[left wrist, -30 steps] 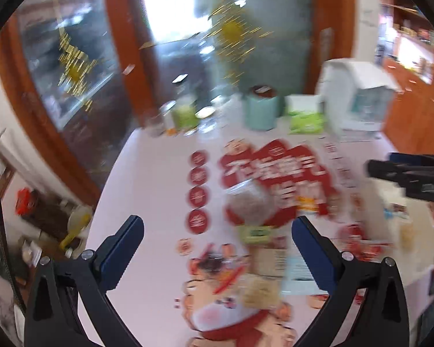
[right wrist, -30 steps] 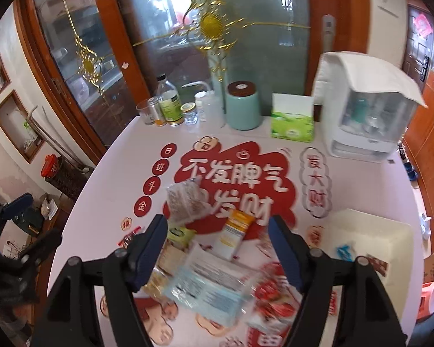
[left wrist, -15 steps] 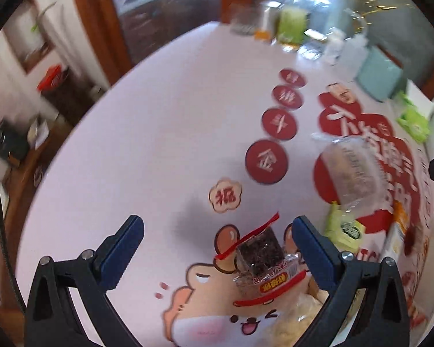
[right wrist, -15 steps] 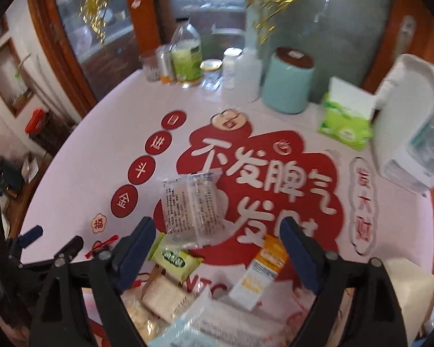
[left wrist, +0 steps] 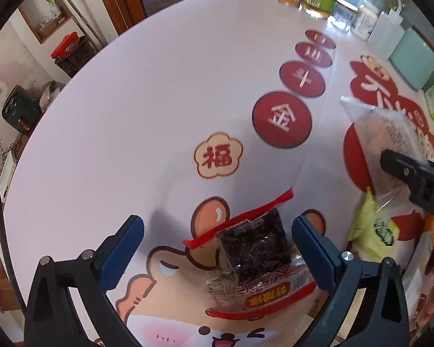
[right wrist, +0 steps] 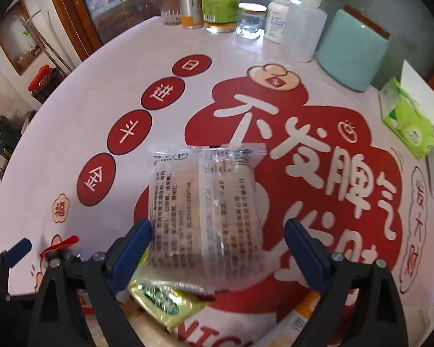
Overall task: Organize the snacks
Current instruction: 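Grasp the dark chocolate pack with the left tool while the right tool grasps the clear printed bag, then carry both packs into the white tray and open both tools to release them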
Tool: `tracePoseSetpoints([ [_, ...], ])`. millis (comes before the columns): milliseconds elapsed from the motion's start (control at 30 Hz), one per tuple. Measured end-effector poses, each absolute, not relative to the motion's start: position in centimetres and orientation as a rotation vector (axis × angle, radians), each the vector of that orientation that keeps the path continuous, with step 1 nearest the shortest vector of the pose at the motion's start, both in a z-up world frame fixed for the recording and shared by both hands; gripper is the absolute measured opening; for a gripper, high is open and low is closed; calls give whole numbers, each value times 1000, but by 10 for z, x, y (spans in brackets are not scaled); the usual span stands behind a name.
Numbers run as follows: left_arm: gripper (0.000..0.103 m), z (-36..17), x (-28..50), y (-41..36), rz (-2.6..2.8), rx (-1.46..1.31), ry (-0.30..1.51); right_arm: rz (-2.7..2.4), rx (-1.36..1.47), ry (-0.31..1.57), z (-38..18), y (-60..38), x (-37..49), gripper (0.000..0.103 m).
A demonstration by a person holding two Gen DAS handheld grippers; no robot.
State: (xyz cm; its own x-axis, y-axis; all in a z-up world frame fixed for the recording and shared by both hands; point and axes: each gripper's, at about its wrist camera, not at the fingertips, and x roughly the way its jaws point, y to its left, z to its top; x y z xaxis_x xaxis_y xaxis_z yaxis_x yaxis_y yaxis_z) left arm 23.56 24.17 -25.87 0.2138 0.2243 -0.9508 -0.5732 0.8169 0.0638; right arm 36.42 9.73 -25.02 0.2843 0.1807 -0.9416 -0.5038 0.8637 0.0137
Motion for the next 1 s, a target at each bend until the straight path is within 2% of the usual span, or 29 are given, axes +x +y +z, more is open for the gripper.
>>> tracePoseSetpoints([
  [133,102,-262,235,245,561,-361,1239,457,-317,1256,-269,103,368,94],
  [200,99,-263,235,246,546,-381,1242,456,-322,1230,-270,105,366,93],
  [267,84,-257,232,247,539,-369,1228,452,-318,1219,-269,106,364,84],
  [333,44,-250,231,243,511,-334,1200,447,-313,1225,-268,106,363,82],
  [367,31,-248,231,241,493,-327,1201,447,-313,1223,-267,106,362,80],
  [400,22,-246,231,240,477,-335,1200,447,-310,1221,-267,106,362,79],
  [433,18,-245,231,241,465,-351,1201,446,-308,1219,-266,104,362,77],
  [467,7,-244,230,242,447,-373,1201,444,-302,1218,-265,104,359,75],
  [633,3,-239,222,247,400,-410,1199,437,-273,1216,-255,94,351,71],
  [1000,3,-198,201,266,352,-429,1127,424,-197,1115,-201,71,323,70],
])
